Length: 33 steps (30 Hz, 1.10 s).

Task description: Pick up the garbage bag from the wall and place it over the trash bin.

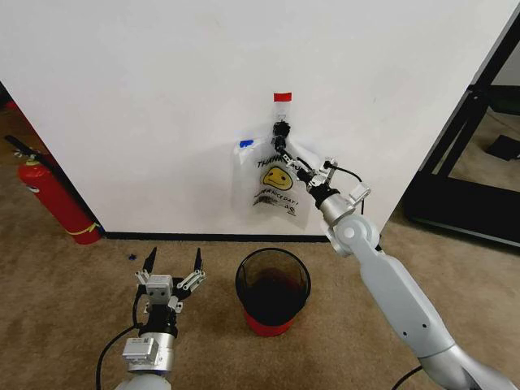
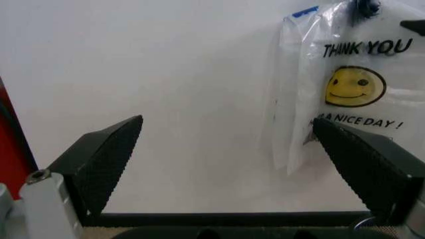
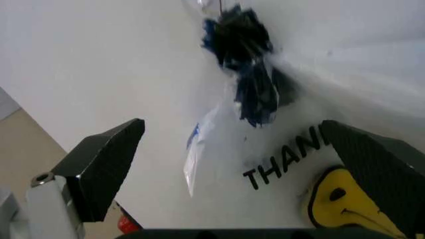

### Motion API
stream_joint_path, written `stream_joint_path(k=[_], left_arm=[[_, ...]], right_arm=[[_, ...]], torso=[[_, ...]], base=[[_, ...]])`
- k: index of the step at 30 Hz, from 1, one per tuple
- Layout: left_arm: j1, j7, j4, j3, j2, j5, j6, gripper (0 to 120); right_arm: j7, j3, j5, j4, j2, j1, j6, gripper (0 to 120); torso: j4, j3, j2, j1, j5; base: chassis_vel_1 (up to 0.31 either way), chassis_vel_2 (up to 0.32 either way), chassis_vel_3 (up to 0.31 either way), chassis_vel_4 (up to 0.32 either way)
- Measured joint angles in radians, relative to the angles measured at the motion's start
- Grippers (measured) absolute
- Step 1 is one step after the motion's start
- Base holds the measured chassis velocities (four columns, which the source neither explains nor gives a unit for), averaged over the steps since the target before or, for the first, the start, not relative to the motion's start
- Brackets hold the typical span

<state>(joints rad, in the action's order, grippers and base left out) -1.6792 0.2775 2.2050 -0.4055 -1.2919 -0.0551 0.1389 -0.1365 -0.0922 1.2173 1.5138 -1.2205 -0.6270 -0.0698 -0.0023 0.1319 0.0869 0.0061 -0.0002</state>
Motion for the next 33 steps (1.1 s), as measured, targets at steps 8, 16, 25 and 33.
stream_joint_path(k=[8, 16, 25, 33], left_arm=[[0.004, 0.0, -0.006, 0.001, 0.001, -0.007, -0.004, 100], [0.02, 0.0, -0.015, 0.013, -0.003, -0.008, -0.008, 100], [0.017, 0.0, -0.015, 0.017, -0.008, -0.008, -0.008, 100], [0.021, 0.0, -0.019, 0.022, -0.009, -0.009, -0.009, 100]], right_arm=[[0.002, 0.023, -0.036, -0.105, -0.054, 0.051, 0.011, 100], [0.015, 0.034, -0.027, -0.131, -0.065, 0.09, 0.02, 91], [0.029, 0.03, -0.02, -0.144, -0.084, 0.105, 0.029, 69], [0.036, 0.017, -0.012, -0.126, -0.081, 0.087, 0.03, 39]], torso=[[0.0002, 0.0, 0.0, 0.0, 0.0001], [0.0, 0.0, 0.0, 0.0, 0.0], [0.0001, 0.0, 0.0, 0.0, 0.0001], [0.0001, 0.0, 0.0, 0.0, 0.0001]], base=[[0.0, 0.0, 0.0, 0.0], [0.0, 0.0, 0.0, 0.0], [0.0, 0.0, 0.0, 0.0], [0.0, 0.0, 0.0, 0.0]])
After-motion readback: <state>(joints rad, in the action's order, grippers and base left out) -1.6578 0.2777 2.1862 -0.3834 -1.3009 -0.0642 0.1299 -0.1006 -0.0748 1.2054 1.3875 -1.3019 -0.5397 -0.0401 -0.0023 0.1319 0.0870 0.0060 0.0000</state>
